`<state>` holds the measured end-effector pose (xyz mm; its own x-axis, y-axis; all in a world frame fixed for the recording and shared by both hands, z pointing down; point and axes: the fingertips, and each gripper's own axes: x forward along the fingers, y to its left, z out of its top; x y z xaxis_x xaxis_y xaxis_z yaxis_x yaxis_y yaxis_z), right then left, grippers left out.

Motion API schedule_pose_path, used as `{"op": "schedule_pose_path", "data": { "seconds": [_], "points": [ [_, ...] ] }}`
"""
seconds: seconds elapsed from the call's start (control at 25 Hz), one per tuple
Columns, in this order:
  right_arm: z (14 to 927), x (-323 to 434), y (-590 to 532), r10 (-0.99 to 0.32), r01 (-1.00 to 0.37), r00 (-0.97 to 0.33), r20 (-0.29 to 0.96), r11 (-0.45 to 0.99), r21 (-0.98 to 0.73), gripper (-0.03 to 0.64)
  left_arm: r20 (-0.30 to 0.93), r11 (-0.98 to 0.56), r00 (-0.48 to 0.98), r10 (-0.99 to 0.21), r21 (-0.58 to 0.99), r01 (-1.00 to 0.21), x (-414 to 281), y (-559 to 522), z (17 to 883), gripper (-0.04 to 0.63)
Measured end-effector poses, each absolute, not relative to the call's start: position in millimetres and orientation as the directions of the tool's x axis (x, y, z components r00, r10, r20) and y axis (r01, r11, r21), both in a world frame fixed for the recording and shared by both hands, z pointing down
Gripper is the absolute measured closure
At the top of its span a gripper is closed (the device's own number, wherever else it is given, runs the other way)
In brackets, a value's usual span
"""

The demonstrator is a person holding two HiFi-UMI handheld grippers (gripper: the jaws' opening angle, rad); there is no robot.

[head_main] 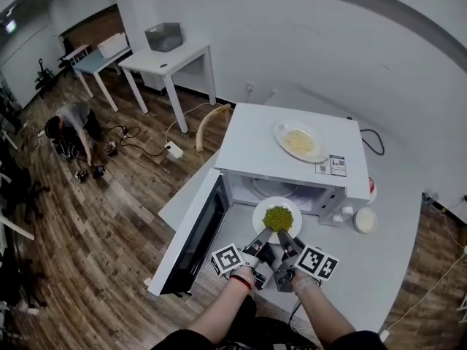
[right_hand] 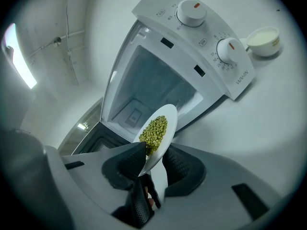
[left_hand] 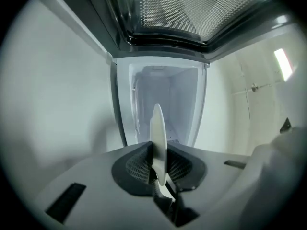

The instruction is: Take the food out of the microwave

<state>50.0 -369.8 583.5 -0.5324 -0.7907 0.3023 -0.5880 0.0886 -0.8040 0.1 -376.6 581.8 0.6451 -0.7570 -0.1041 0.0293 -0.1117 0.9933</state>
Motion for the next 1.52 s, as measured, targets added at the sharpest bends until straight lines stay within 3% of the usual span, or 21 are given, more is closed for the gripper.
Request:
{"op": "schedule_pose_path", "data": {
  "seconds": [0.28,0.68,1.52],
  "points": [
    [578.1,53.3,-349.9,-0.787,-0.585,-0.541,0.296,0.1,-0.805,0.506,-0.007,-0.191,0.694,-0.72,0.963,-0.188,3.5,-353.6,580.5,0.543],
    [571.5,66.7,-327.0,-0.793,-0.557,-0.548,0.265,0.11,-0.823,0.512,0.032,-0.32,0.763,-0.646,0.895,-0.309,21.3,-322.4,570.1,0.499],
    [566.7,63.3,-253.0,-0.769,-0.532,-0.592,0.241,0.149,-0.834,0.512,0.077,-0.314,0.742,-0.665,0.874,-0.372,18.5,-247.9,564.3,0.499]
  ]
}}
